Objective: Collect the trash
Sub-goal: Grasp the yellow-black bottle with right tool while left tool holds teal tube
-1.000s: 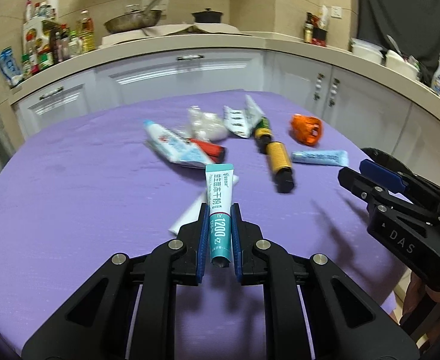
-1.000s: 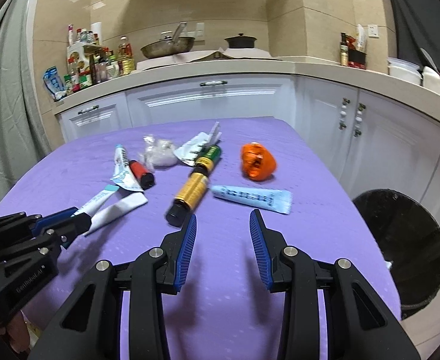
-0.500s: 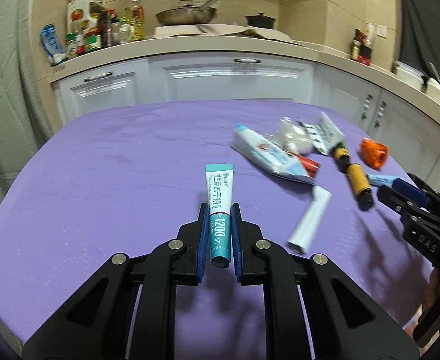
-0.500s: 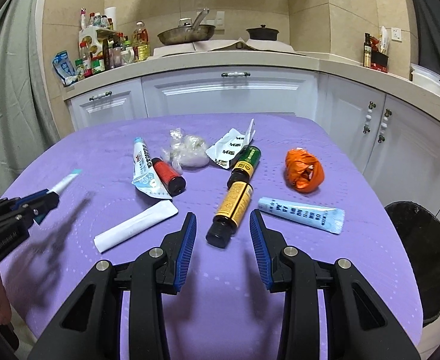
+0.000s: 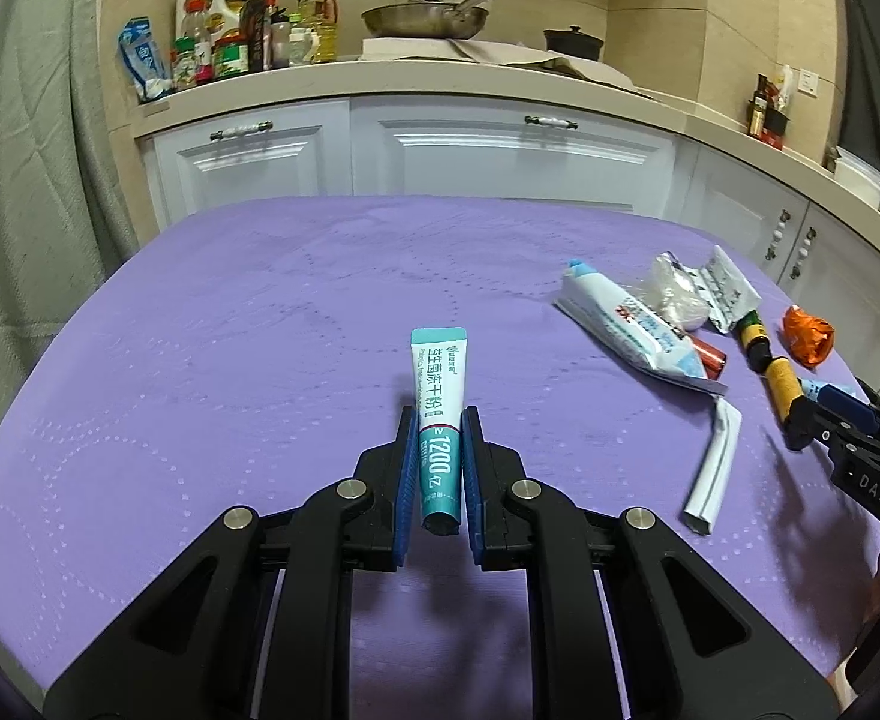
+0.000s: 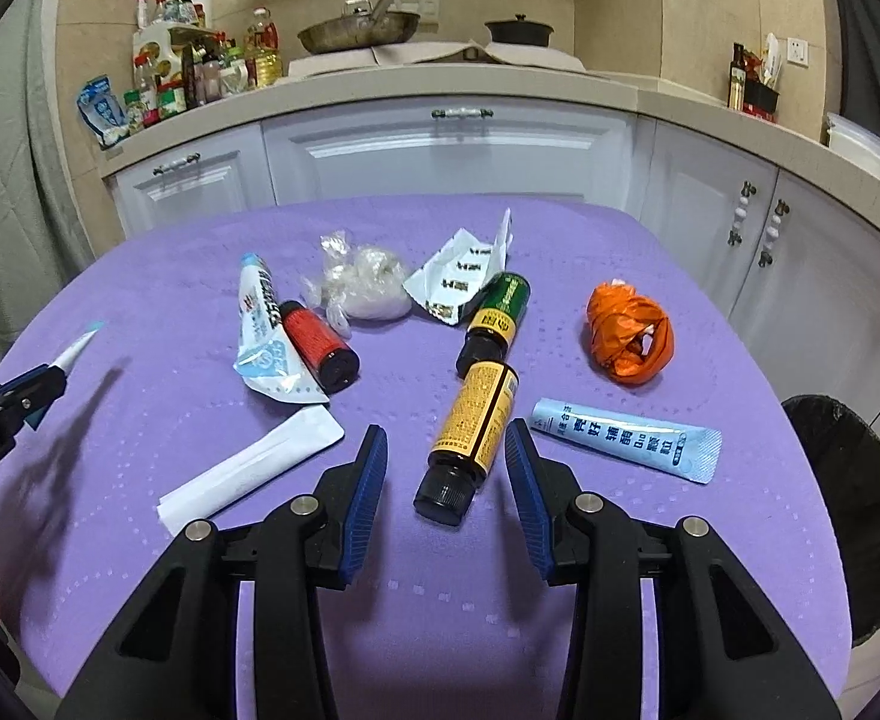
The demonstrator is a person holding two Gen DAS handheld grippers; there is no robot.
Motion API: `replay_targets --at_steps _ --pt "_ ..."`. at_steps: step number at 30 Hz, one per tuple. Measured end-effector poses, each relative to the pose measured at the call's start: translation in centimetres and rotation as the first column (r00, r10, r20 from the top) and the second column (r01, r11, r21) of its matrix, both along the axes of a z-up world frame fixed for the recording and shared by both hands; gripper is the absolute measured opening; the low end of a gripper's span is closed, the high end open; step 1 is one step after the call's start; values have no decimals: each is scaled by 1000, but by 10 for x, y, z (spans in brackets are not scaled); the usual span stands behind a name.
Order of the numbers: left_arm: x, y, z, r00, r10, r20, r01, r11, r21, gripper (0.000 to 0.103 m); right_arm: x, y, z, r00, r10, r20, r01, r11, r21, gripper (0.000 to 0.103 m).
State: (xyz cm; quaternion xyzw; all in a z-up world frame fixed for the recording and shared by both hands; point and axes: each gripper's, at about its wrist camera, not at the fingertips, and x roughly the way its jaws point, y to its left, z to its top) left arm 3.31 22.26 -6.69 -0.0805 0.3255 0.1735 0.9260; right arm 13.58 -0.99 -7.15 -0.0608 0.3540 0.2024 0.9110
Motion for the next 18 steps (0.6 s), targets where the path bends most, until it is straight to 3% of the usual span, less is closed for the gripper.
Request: replay_targets --at_steps 9,13,18 --pt "-5 9 -5 1000 23 -10 -23 1000 -8 14 13 -2 -8 998 -17 -65 17 1000 1 41" --pt "-6 9 -5 1000 25 -13 -25 1000 -8 14 14 -2 -11 997 -12 -82 11 1000 -5 27" --pt "-7 6 -5 1000 18 -12 -18 1000 -10 14 11 -6 -9 998 -11 -69 12 1000 9 25"
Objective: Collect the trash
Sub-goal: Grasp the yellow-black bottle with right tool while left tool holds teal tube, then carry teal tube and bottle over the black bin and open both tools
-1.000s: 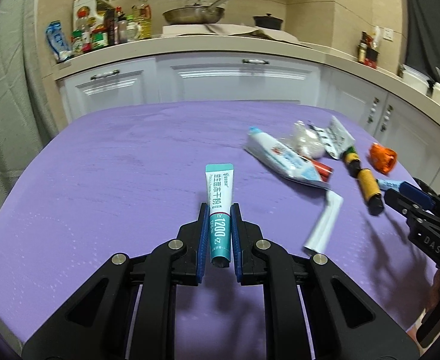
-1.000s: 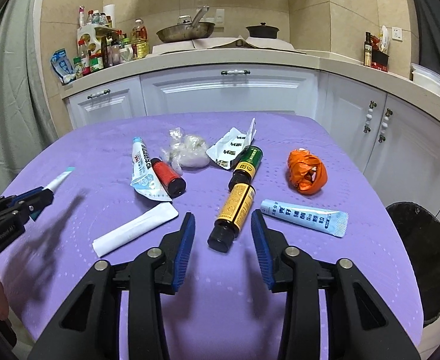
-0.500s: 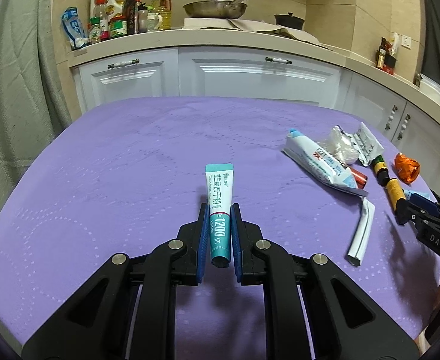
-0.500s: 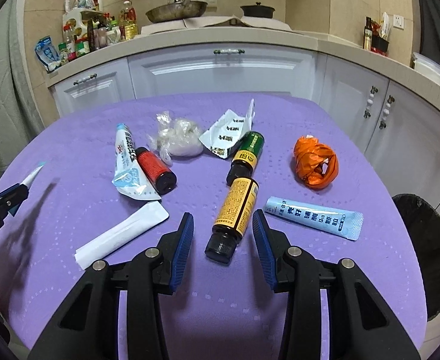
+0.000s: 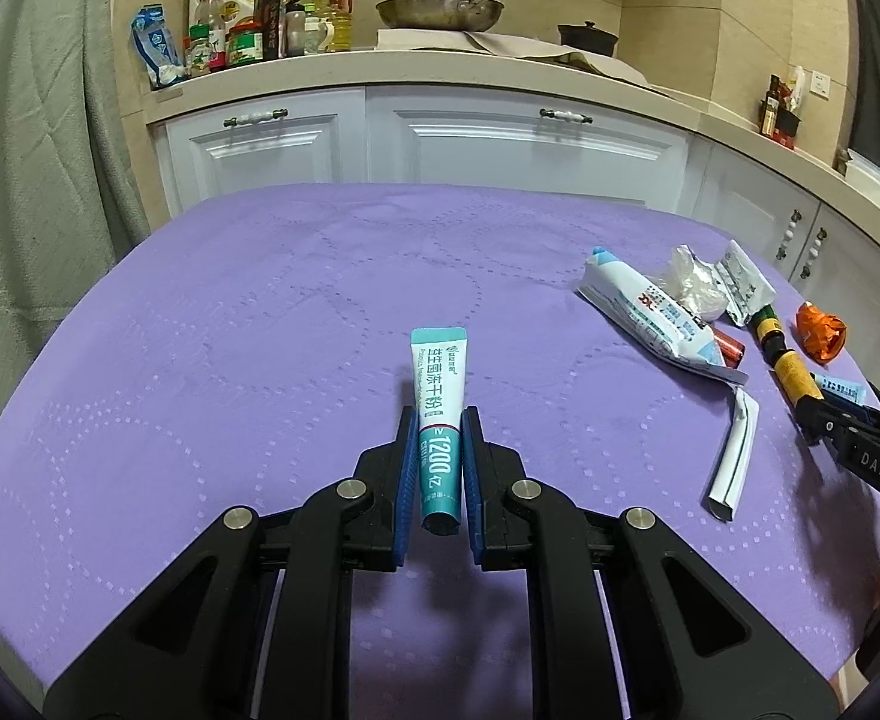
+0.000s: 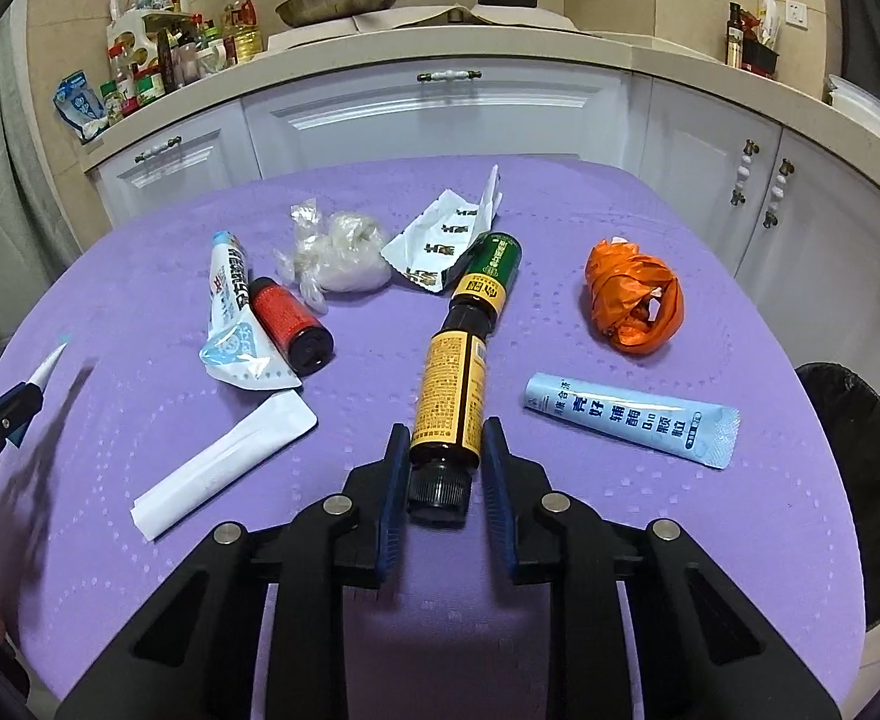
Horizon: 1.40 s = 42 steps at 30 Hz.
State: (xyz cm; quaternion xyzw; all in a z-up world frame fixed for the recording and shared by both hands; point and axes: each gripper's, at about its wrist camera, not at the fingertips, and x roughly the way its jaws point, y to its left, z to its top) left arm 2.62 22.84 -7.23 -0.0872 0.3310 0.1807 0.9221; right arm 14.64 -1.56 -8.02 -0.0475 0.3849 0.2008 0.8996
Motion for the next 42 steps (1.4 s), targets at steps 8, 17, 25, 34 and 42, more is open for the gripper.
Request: replay_targets --at_steps 8,17,25,34,42 --pt "0 -14 3 999 -31 10 31 1000 1 14 -13 -9 9 999 4 53 -5 1000 4 25" --pt "3 -55 17 993 -108 43 108 994 1 14 -27 -43 25 993 -34 111 31 999 35 25" --pt "21 -111 27 972 -225 67 226 974 -7 14 -35 -100 36 980 -128 153 120 991 57 25" --pt "52 -205 38 908 -411 86 409 912 34 14 -40 -188 42 936 -296 190 286 955 78 25" --pt "80 -297 39 813 -576 78 574 817 53 14 -34 -252 38 896 -400 195 390 917 88 25"
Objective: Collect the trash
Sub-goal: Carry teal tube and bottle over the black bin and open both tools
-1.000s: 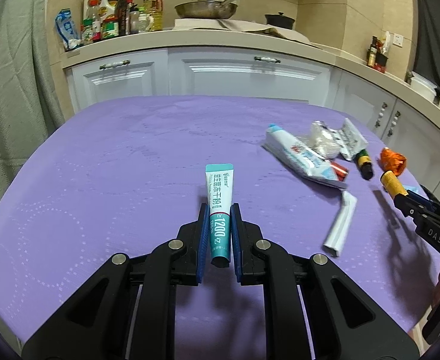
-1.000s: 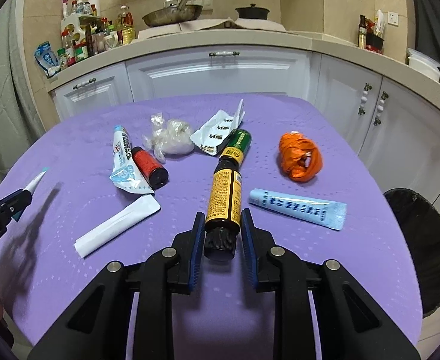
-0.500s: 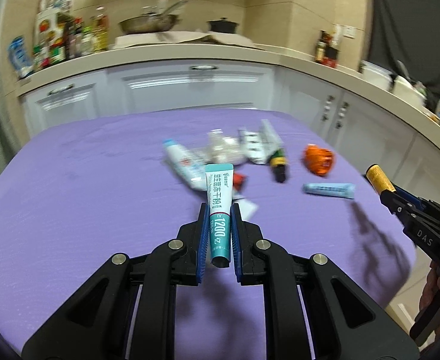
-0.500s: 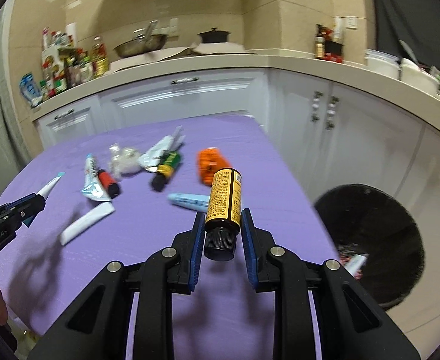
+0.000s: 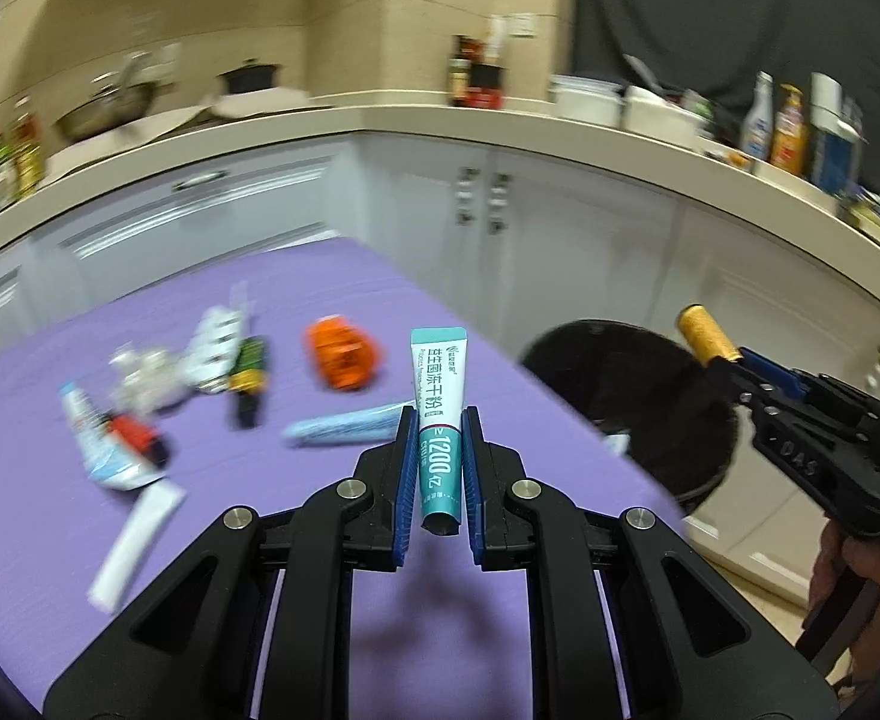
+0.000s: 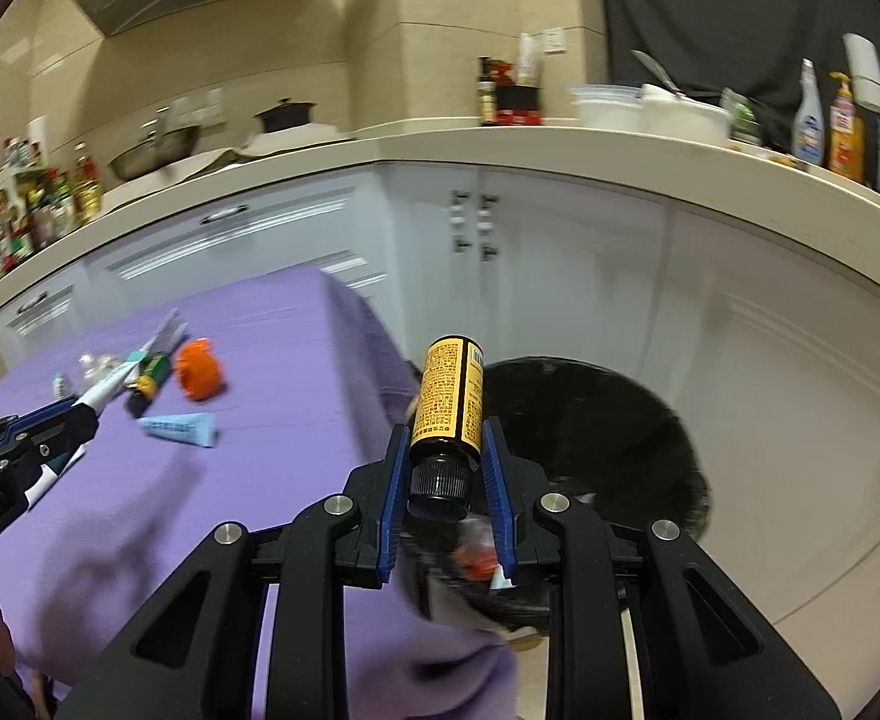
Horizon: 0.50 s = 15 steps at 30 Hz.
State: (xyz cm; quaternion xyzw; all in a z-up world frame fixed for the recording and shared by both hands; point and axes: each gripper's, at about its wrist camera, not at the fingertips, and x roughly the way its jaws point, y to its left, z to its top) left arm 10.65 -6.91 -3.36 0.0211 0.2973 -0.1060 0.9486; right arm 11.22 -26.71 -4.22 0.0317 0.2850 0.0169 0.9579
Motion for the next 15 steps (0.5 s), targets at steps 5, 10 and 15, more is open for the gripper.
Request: replay_targets --at_steps 5,10,15 --pt "17 -58 -3 995 -95 5 95 995 30 14 8 -33 -10 999 -40 -11 40 999 11 25" --pt "36 -99 -14 989 -149 -24 150 987 53 14 18 -58 -18 998 -65 -26 66 997 28 25" --pt "53 -124 -24 984 -169 -48 172 982 72 14 26 -75 -27 996 -83 -40 85 995 45 25"
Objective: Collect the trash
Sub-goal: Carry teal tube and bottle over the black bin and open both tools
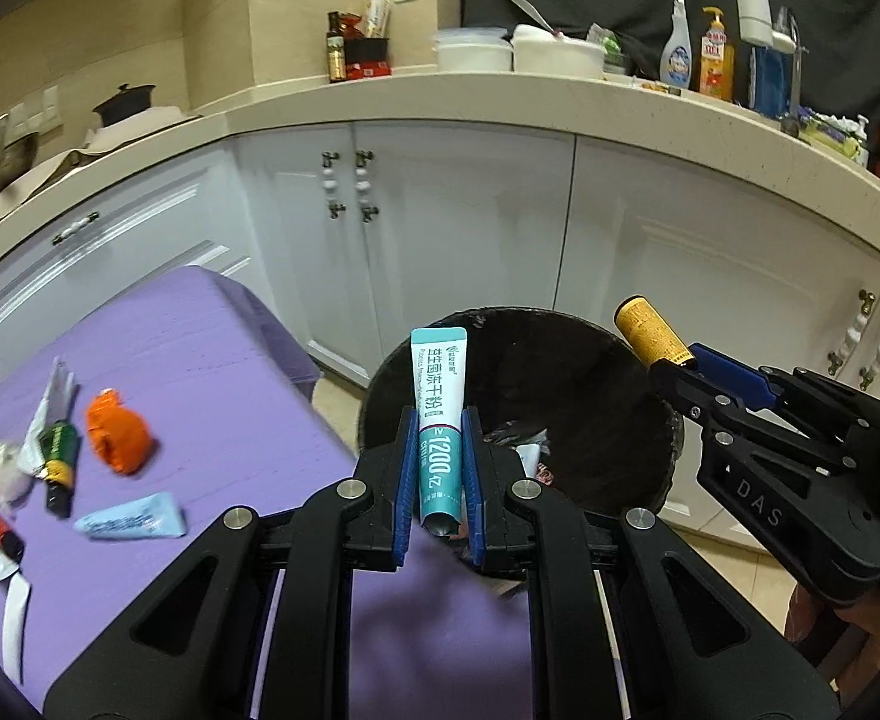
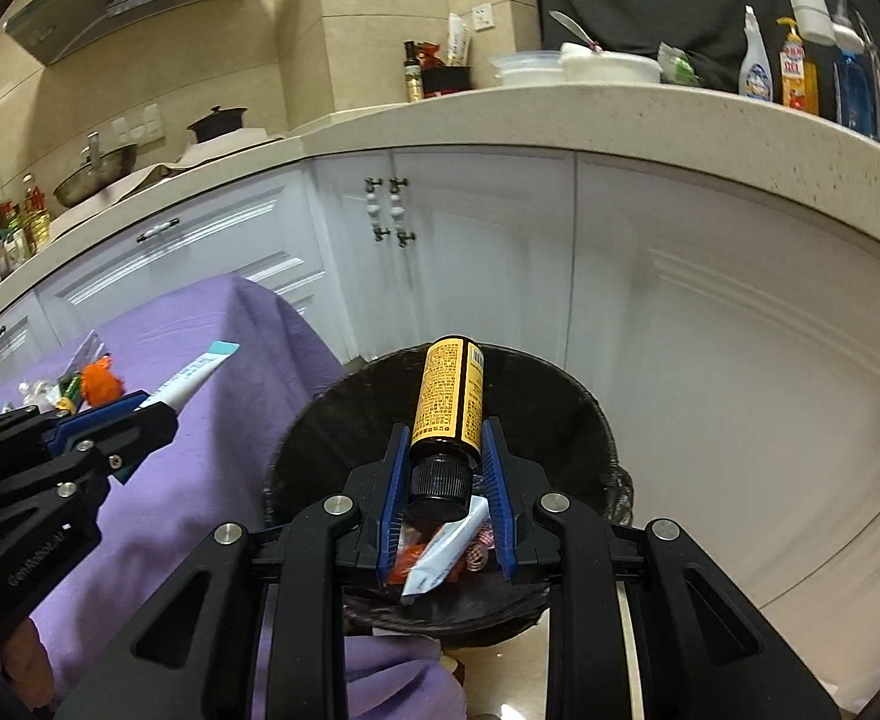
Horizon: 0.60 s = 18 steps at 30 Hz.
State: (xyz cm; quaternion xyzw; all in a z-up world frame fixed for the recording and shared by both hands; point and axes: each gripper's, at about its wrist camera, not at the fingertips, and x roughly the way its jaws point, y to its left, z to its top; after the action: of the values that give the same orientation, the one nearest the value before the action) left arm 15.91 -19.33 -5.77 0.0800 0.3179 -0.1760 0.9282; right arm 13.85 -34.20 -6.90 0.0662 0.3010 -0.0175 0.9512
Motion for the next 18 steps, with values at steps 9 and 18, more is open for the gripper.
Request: replay_targets --at_steps 9,18 --pt "29 -18 -13 1000 2 -29 -2 1000 18 19 17 -23 -13 999 -39 3 39 997 60 44" --pt "28 -8 -10 999 41 -15 -40 999 9 49 19 -19 -9 1000 -29 8 28 998 55 44"
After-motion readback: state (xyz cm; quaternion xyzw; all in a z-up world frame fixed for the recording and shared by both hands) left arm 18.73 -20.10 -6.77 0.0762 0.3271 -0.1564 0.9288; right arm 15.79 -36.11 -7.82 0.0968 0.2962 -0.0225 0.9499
